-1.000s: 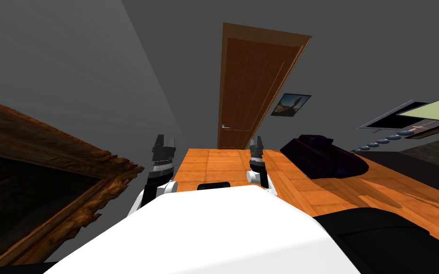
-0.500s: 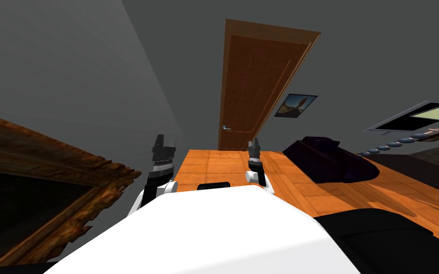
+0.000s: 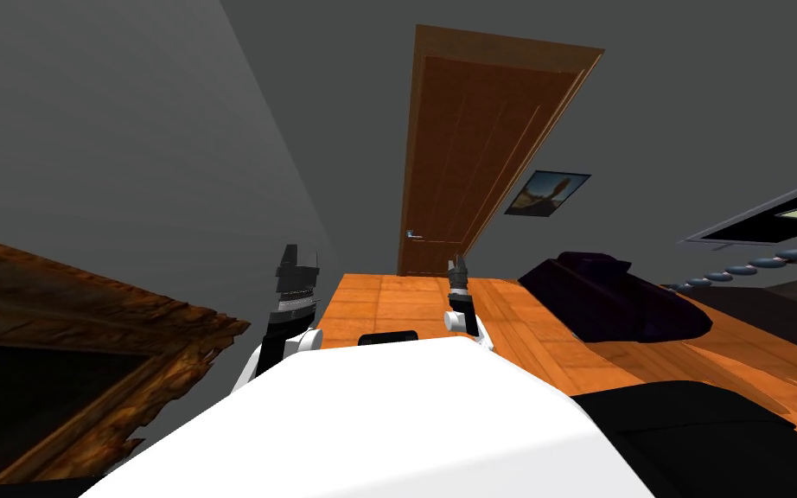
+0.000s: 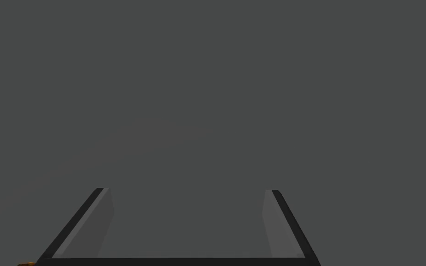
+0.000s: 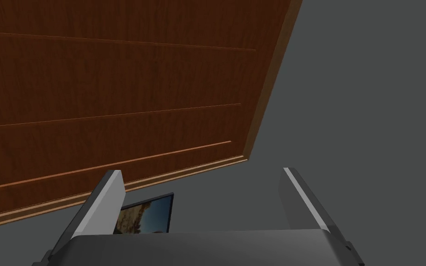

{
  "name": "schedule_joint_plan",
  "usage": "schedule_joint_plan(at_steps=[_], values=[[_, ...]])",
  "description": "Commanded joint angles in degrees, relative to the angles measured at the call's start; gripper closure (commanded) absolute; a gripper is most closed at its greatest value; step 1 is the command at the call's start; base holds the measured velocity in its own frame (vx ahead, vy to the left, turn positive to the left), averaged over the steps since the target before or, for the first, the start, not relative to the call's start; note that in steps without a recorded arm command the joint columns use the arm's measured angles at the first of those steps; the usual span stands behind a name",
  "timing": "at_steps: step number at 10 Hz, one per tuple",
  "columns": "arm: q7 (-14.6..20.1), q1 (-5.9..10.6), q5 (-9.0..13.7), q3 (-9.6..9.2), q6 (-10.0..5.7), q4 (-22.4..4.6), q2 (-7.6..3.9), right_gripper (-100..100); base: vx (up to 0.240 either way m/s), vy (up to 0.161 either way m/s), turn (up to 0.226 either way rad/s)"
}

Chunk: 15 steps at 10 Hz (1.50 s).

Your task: Pull the door open

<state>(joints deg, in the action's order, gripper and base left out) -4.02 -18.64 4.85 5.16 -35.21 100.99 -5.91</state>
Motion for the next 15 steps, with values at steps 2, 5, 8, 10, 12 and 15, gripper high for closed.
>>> schedule_joint_plan(at_steps=[2,5,8,10,12,15], values=[[0.6,1.57,-0.1,0.23,-0.48,-3.9,-0.25,-100,0.094,0.013,0.030],[1.3,3.04,-0.1,0.44,-1.22,-8.3,-0.54,-100,0.103,0.009,0.026],[2.1,4.52,-0.2,0.66,-1.95,-12.7,-0.82,-100,0.098,0.017,0.031],[2.6,5.50,-0.2,0.81,-2.44,-15.7,-0.98,-100,0.107,0.005,0.028],[3.1,6.48,-0.3,0.95,-2.93,-18.7,-1.14,-100,0.101,-0.003,0.027],[3.8,7.93,-0.3,1.17,-3.65,-23.0,-1.37,-100,0.104,0.009,0.030]])
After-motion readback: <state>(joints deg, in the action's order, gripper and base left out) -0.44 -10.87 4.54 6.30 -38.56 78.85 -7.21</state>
